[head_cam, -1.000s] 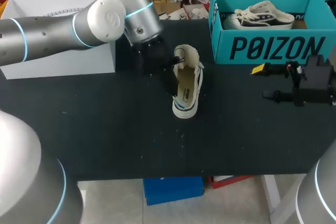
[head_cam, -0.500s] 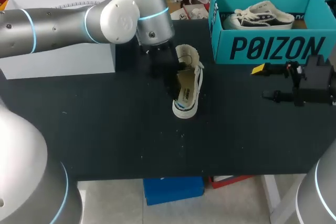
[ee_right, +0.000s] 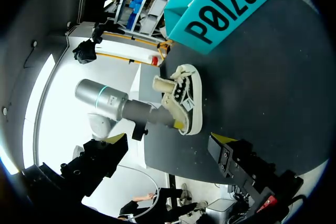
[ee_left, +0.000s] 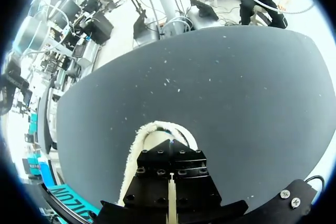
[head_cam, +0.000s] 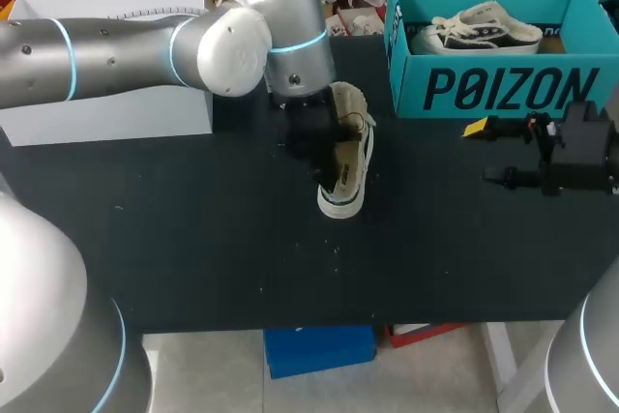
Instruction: Take the shoe out of the shoebox, open the shoe tongue, remove and reinsert the insole, then place the shoe into the shoebox
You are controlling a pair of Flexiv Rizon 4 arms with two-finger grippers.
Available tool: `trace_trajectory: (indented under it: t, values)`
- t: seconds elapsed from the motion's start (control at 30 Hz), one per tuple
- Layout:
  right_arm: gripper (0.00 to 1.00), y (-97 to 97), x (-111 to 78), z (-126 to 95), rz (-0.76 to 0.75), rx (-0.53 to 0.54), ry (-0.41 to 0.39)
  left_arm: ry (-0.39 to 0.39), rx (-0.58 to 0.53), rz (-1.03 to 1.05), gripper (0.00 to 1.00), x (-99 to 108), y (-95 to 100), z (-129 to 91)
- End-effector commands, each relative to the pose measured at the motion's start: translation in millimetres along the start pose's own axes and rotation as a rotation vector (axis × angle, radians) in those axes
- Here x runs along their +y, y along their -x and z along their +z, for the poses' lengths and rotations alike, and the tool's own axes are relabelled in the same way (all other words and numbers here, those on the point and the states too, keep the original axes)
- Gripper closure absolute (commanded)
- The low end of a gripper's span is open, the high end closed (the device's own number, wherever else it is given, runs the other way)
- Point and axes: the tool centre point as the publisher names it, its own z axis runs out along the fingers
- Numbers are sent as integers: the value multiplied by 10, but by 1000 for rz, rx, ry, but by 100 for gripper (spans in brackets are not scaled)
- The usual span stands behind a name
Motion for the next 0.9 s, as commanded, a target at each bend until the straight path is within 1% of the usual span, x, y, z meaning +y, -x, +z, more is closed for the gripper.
trace_trajectory:
  t: [0.03,0.1,0.27,0.37,0.6,0.73,0.8,0.9]
  values:
    - [0,-5,0,4,1,-2,0,0,6,-1,100,-1,15,83]
    - [0,-5,0,4,1,-2,0,-3,6,-5,100,-11,-6,112]
    - [0,-5,0,4,1,-2,0,-6,12,-20,100,35,-52,204]
    - [0,-5,0,4,1,-2,0,29,26,-34,100,79,-70,229]
    - [0,-5,0,4,1,-2,0,57,40,-29,100,94,-39,212]
    - [0,-5,0,4,1,-2,0,63,16,-19,100,55,-1,113]
    - [0,-5,0,4,1,-2,0,65,4,-11,100,20,20,25]
    - [0,-5,0,4,1,-2,0,88,-22,-8,100,-26,37,-135]
